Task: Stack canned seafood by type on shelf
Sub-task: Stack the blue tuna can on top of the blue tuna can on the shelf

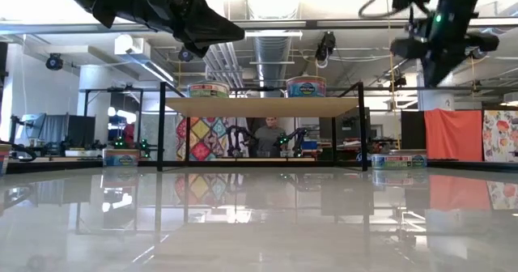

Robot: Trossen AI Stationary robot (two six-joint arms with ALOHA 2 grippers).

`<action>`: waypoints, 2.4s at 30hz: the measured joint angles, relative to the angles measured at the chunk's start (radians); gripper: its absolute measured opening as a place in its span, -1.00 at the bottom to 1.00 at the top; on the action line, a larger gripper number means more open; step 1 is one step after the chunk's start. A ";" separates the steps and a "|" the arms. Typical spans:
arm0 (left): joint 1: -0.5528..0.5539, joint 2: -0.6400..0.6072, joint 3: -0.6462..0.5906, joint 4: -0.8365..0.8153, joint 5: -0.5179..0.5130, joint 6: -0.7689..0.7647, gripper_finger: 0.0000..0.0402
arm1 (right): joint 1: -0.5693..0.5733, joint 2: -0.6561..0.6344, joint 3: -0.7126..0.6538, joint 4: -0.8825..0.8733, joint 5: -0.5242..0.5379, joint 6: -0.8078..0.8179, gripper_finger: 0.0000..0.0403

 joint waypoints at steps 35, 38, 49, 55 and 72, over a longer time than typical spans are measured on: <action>-0.052 0.000 0.000 -0.006 0.029 -0.021 -0.99 | -0.509 0.424 -0.178 0.768 -0.161 0.565 -0.82; -0.062 0.000 0.000 -0.007 0.030 -0.021 -0.99 | -0.512 0.440 -0.178 0.730 -0.163 0.605 -0.83; -0.079 0.000 0.000 -0.024 0.030 -0.029 -0.99 | -0.466 0.387 -0.218 0.468 -0.133 0.735 -0.83; -0.079 0.000 0.000 -0.031 0.030 -0.031 -0.99 | -0.305 0.307 -0.266 0.326 -0.143 0.887 -0.83; -0.079 -0.002 0.000 -0.071 0.166 -0.118 -0.99 | 0.293 0.269 -0.317 0.234 -0.149 1.252 -0.83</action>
